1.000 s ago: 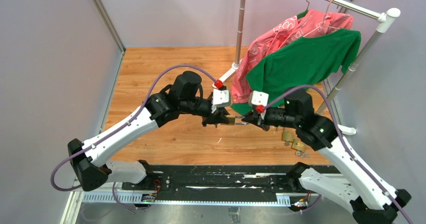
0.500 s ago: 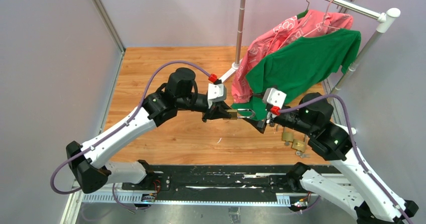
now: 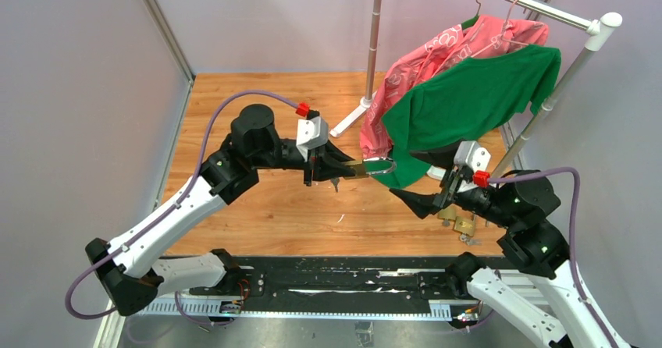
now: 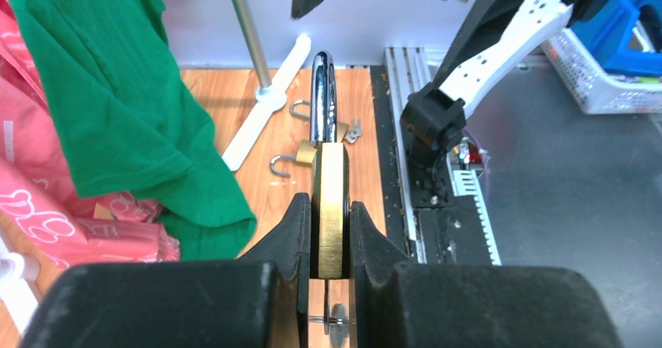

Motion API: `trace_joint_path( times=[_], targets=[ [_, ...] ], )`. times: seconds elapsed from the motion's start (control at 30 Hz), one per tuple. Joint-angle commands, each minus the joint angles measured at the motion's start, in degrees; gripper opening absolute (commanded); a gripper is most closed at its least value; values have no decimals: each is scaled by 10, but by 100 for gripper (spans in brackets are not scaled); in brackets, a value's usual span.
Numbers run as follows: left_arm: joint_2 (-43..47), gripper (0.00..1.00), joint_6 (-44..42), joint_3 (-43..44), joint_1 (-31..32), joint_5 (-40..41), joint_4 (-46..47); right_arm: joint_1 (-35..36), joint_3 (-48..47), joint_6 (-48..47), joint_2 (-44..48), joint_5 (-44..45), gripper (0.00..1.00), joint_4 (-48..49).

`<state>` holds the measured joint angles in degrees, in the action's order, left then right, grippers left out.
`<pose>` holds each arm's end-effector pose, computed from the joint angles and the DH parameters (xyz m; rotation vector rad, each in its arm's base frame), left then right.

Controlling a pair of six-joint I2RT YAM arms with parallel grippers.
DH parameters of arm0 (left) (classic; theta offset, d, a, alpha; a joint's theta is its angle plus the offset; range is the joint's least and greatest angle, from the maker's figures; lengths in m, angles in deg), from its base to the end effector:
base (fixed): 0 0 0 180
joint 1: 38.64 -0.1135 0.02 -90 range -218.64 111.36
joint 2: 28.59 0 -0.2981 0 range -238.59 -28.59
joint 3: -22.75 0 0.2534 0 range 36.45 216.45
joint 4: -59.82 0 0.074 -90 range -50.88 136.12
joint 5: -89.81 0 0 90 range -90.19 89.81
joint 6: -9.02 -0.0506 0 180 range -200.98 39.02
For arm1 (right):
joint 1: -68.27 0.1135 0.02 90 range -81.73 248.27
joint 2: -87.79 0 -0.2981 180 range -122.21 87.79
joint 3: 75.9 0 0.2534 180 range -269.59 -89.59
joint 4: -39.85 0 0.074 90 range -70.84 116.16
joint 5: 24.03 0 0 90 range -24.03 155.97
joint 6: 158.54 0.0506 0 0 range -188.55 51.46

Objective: Lock with the key
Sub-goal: Lock the lock.

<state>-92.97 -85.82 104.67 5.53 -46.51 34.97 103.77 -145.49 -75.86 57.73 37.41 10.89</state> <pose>0.1472 -0.1940 0.4448 1.2794 1.2736 -1.1809 0.0461 0.0626 0.4458 -0.9024 1.1367 0.7492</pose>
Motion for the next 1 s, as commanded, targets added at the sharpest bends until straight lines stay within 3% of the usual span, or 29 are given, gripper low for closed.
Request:
trace_joint_path(
  times=[0.0,0.17,0.23,0.37,0.43,0.63,0.7,0.83,0.9,0.97],
  targets=[
    [44,0,72,-9,-1,-26,116,-9,47,103,3,-24,88,113],
    [70,0,123,-9,0,-44,157,-9,115,194,-12,-76,88,305],
    [79,0,128,-10,0,-50,156,-6,113,214,-55,-141,80,377],
    [89,0,144,-14,0,-43,156,22,81,211,-137,-191,65,414],
    [90,0,148,-14,0,-38,157,41,73,193,-150,-194,62,420],
    [82,0,160,-5,-1,-26,157,58,71,163,-156,-205,68,418],
    [80,0,162,-6,-2,-20,159,59,63,149,-157,-235,79,394],
    [77,0,179,-9,-6,-1,180,59,76,141,-142,-204,92,361],
    [74,0,182,-11,-6,-4,194,58,88,165,-140,-178,91,399],
    [71,0,180,-14,-6,-8,194,59,85,174,-145,-161,79,413]
  ],
)
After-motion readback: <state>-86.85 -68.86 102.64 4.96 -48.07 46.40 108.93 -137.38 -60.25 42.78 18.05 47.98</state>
